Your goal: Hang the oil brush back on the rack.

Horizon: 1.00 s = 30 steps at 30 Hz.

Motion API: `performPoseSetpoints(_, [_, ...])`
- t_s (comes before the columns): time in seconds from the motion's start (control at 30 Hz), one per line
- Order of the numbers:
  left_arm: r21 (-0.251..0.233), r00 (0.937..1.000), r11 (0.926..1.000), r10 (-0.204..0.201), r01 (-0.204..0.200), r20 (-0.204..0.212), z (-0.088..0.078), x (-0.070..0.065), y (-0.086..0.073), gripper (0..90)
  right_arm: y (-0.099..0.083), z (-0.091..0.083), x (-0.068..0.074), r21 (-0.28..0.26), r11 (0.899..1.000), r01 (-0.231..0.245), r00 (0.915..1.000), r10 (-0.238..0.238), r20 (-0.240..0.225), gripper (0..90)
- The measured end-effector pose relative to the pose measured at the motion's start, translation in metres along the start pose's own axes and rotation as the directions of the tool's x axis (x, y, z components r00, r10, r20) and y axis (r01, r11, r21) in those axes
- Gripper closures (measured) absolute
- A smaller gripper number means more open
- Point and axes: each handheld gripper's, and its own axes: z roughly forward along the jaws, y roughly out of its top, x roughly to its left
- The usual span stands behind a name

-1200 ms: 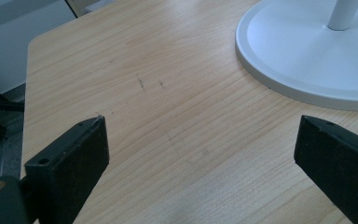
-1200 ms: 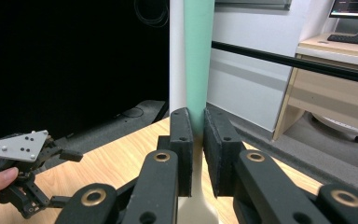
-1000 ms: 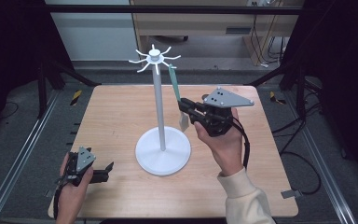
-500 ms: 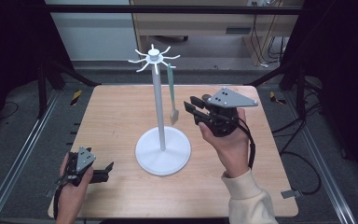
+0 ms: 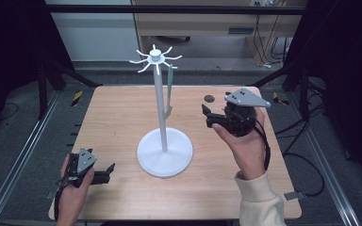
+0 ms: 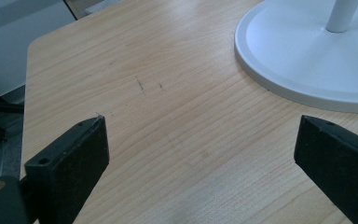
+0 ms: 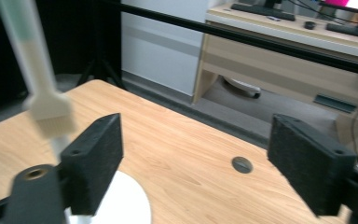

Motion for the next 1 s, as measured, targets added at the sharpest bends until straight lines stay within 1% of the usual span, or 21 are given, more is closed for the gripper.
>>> performPoseSetpoints(0.03, [0.0,1.0,1.0,0.0,0.0,0.0,0.0,0.0,0.0,2.7,0.0,0.0,0.0,0.0,1.0,0.0,1.0,0.0,0.0,16.2])
performPoseSetpoints(0.07, [0.001,1.0,1.0,-0.001,0.001,0.002,0.0,0.0,0.0,2.7,-0.004,0.001,-0.006,0.006,1.0,0.013,0.9998,-0.013,0.013,13.3])
performPoseSetpoints(0.1, [0.001,1.0,1.0,-0.001,0.001,0.002,0.0,0.001,0.0,2.7,-0.006,0.001,-0.008,0.004,1.0,0.003,0.9998,-0.003,0.019,12.1])
performPoseSetpoints(0.13, [0.001,1.0,1.0,-0.001,0.001,0.002,0.0,0.001,0.0,2.7,-0.006,0.001,-0.008,0.004,1.0,0.003,0.9998,-0.003,0.019,12.1])
performPoseSetpoints(0.17, [-0.001,1.0,1.0,-0.002,0.002,0.001,0.0,0.001,0.0,2.7,-0.008,0.0,-0.012,0.001,1.0,0.002,0.9998,-0.002,0.021,10.8])
performPoseSetpoints(0.2, [-0.003,1.0,1.0,-0.003,0.003,0.0,0.0,0.0,0.0,2.7,-0.012,0.0,-0.019,-0.005,1.0,-0.01,0.9997,0.011,0.023,9.6])
performPoseSetpoints(0.27, [-0.001,1.0,1.0,-0.001,0.001,0.002,0.0,0.001,0.0,2.7,-0.014,-0.001,-0.022,-0.006,1.0,-0.01,0.9996,0.01,0.027,9.4])
performPoseSetpoints(0.4, [-0.002,1.0,1.0,-0.001,0.001,0.002,0.0,0.0,0.0,2.7,-0.021,-0.002,-0.034,-0.007,0.999,-0.031,0.9985,0.032,0.044,8.6])
performPoseSetpoints(0.43, [-0.003,1.0,1.0,0.0,0.0,0.002,0.0,0.0,0.0,2.7,-0.025,-0.002,-0.039,-0.001,0.999,-0.038,0.9978,0.038,0.055,8.3])
performPoseSetpoints(0.47, [-0.002,1.0,1.0,0.0,0.0,0.002,0.0,0.0,0.0,2.7,-0.025,-0.002,-0.039,-0.001,0.999,-0.038,0.9978,0.038,0.055,8.3])
performPoseSetpoints(0.57, [0.002,1.0,1.0,0.0,0.0,0.0,0.0,0.0,0.0,2.7,-0.032,0.001,-0.046,0.019,0.999,-0.045,0.9968,0.044,0.067,8.2])
performPoseSetpoints(0.6, [0.003,1.0,1.0,0.0,0.0,0.002,0.0,0.0,0.0,2.7,-0.035,0.002,-0.048,0.023,0.999,-0.046,0.9961,0.045,0.077,8.2])
performPoseSetpoints(0.63, [0.003,1.0,1.0,0.0,0.0,0.002,0.0,0.0,0.0,2.7,-0.042,0.004,-0.053,0.04,0.998,-0.055,0.9938,0.051,0.099,8.6])
performPoseSetpoints(0.67, [0.003,1.0,1.0,0.0,0.0,0.001,0.0,0.0,0.0,2.7,-0.042,0.004,-0.053,0.04,0.998,-0.055,0.9938,0.051,0.099,8.6])
performPoseSetpoints(0.7, [0.003,1.0,1.0,-0.001,0.001,0.0,0.0,0.0,0.0,2.7,-0.046,0.006,-0.055,0.05,0.997,-0.065,0.9928,0.059,0.104,8.7])
performPoseSetpoints(0.73, [0.003,1.0,1.0,-0.002,0.002,-0.002,0.0,0.001,0.0,2.7,-0.054,0.009,-0.061,0.068,0.995,-0.078,0.9915,0.07,0.109,8.8])
performPoseSetpoints(0.8, [0.001,1.0,1.0,-0.003,0.003,-0.004,0.0,0.001,0.0,2.7,-0.056,0.01,-0.063,0.072,0.994,-0.085,0.9907,0.076,0.113,9.1])
performPoseSetpoints(0.87, [0.0,1.0,1.0,-0.005,0.005,-0.007,0.0,0.001,0.0,2.7,-0.063,0.013,-0.068,0.088,0.992,-0.089,0.9896,0.078,0.121,9.3])
performPoseSetpoints(1.0, [0.001,1.0,1.0,-0.004,0.004,-0.007,0.0,0.002,0.0,2.7,-0.074,0.018,-0.073,0.119,0.988,-0.097,0.9888,0.082,0.124,9.3])
